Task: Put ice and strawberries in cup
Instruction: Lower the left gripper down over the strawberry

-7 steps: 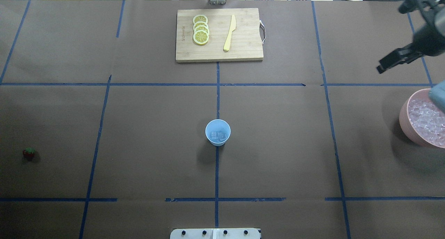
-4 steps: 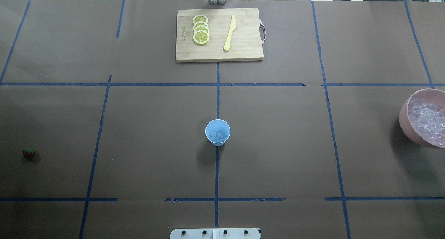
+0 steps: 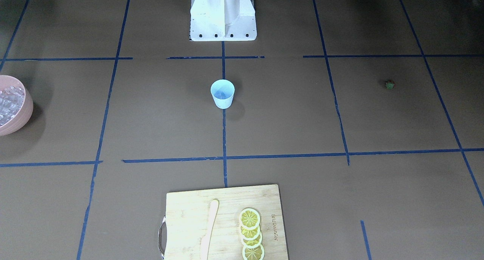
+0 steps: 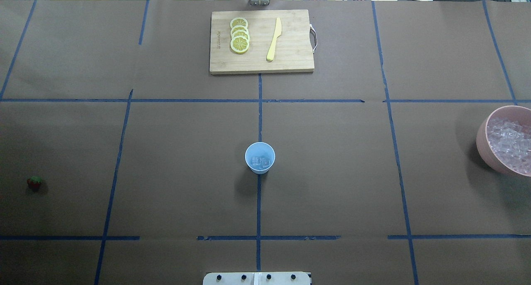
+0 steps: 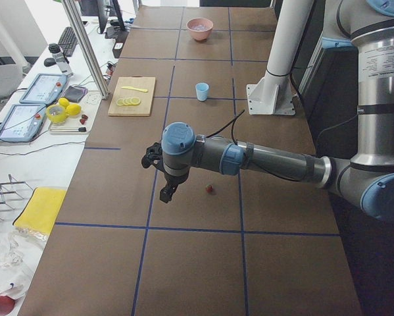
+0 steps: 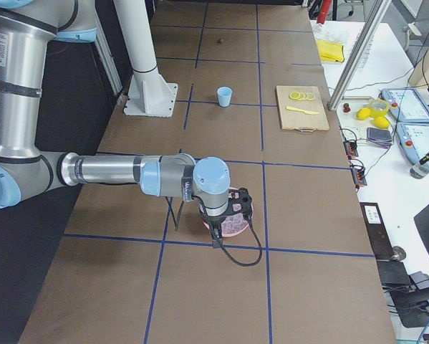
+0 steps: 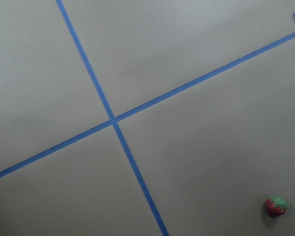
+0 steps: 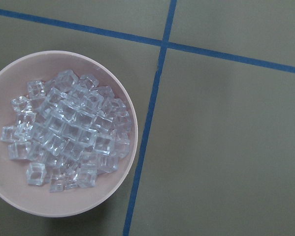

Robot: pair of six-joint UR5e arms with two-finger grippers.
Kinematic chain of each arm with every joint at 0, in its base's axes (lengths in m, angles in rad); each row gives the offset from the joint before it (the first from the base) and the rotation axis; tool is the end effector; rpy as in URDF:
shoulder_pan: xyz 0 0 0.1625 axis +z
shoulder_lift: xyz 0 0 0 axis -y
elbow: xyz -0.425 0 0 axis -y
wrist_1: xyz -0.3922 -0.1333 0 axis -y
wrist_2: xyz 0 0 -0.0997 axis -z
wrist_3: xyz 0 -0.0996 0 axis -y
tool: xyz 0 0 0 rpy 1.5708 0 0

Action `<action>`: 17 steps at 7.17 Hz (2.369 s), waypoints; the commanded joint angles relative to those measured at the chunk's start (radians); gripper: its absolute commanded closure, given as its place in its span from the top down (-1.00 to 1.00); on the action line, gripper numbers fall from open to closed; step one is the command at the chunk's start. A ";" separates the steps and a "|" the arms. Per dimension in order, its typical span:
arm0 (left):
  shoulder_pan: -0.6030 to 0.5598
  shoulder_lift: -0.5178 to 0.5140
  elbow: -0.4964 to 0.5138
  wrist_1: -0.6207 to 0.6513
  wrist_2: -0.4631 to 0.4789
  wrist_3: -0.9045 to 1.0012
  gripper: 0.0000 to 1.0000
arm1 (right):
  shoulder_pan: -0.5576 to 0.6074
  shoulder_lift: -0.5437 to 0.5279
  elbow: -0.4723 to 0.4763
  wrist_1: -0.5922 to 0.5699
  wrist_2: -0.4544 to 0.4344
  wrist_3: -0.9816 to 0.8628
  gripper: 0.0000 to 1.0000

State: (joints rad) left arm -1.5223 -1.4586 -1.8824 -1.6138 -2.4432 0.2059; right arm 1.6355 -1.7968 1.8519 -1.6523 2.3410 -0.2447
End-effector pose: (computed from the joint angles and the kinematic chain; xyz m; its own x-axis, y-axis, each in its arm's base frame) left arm -0.0352 -0.4512 0.5454 0.6103 0.4085 -0.6787 -0.1755 0.9052 0.3870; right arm 0.0893 -0.3892 0.6292 0.7094 -0.1788 0.6817 0.1105 0.9835 0.1430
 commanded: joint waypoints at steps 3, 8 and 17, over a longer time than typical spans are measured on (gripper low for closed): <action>0.288 0.085 -0.043 -0.285 0.107 -0.556 1.00 | 0.001 -0.015 0.001 0.000 0.004 0.005 0.98; 0.612 0.155 0.098 -0.718 0.384 -0.945 1.00 | 0.001 -0.016 -0.002 0.002 0.000 0.004 0.98; 0.795 0.182 0.151 -0.854 0.477 -1.088 1.00 | 0.001 -0.016 0.000 0.003 -0.003 0.002 0.98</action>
State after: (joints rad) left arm -0.7463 -1.2762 -1.7319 -2.4566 -1.9670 -0.8650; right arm 1.6367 -1.8132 1.8516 -1.6502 2.3390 -0.2422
